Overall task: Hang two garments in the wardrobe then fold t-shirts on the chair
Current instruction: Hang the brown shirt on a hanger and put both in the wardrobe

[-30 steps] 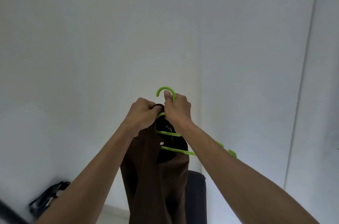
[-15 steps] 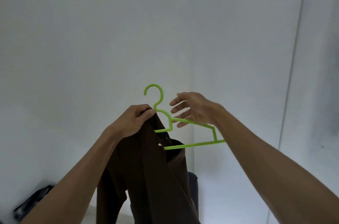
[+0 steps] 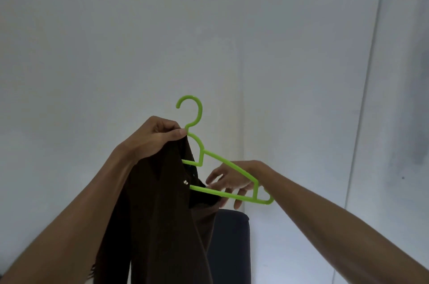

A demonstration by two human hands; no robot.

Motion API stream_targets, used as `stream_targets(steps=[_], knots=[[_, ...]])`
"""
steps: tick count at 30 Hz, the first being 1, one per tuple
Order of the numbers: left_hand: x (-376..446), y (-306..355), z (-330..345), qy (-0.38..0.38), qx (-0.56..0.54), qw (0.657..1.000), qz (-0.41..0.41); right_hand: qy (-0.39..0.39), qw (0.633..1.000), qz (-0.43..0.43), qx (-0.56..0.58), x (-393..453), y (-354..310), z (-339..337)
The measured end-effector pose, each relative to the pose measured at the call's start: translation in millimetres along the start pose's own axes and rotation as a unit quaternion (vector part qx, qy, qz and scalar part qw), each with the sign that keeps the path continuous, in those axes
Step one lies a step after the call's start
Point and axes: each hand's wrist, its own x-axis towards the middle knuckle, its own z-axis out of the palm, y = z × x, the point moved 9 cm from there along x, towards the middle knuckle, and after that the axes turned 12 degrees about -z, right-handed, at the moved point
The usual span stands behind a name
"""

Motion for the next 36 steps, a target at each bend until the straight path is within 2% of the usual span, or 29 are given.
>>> stream_targets(steps=[6, 8, 10, 12, 15, 17, 19, 21, 25, 30, 32, 36], knots=[[-10, -15, -11, -0.006, 0.003, 1.0, -0.013, -0.014, 0.998, -0.043, -0.039, 24, -3, 25], [-12, -18, -16, 0.002, 0.009, 1.0, -0.014, 0.032, 0.997, -0.064, -0.006, 30, -9, 21], [-16, -22, -24, 0.031, 0.015, 0.999, -0.014, 0.104, 0.987, -0.089, 0.08, 33, -14, 9], [-21, -28, -32, 0.049, 0.023, 0.999, -0.008, 0.183, 0.96, -0.11, 0.18, 34, -11, -9], [-35, -44, -47, 0.093, 0.02, 0.995, -0.011, 0.317, 0.906, -0.107, 0.259, 29, 3, -42], [-44, -60, -56, 0.123, -0.038, 0.991, -0.032, 0.331, 0.873, -0.129, 0.333, 25, 2, -53], [-48, -81, -55, 0.116, -0.135, 0.981, -0.071, 0.314, 0.861, -0.157, 0.369, 20, -8, -62], [-51, -98, -49, 0.103, -0.188, 0.97, -0.111, 0.328, 0.875, -0.146, 0.326, 17, -11, -73], [-51, -114, -43, 0.093, -0.166, 0.972, -0.141, 0.373, 0.901, -0.134, 0.176, 0, -25, -84], [-48, -114, -42, 0.096, -0.129, 0.979, -0.122, 0.452, 0.885, -0.102, -0.033, -33, -44, -96], [-45, -108, -39, 0.096, -0.082, 0.986, -0.106, 0.459, 0.88, -0.084, -0.088, -41, -51, -96], [-33, -105, -27, 0.117, 0.096, 0.986, -0.076, 0.449, 0.861, -0.061, -0.229, -49, -71, -88]])
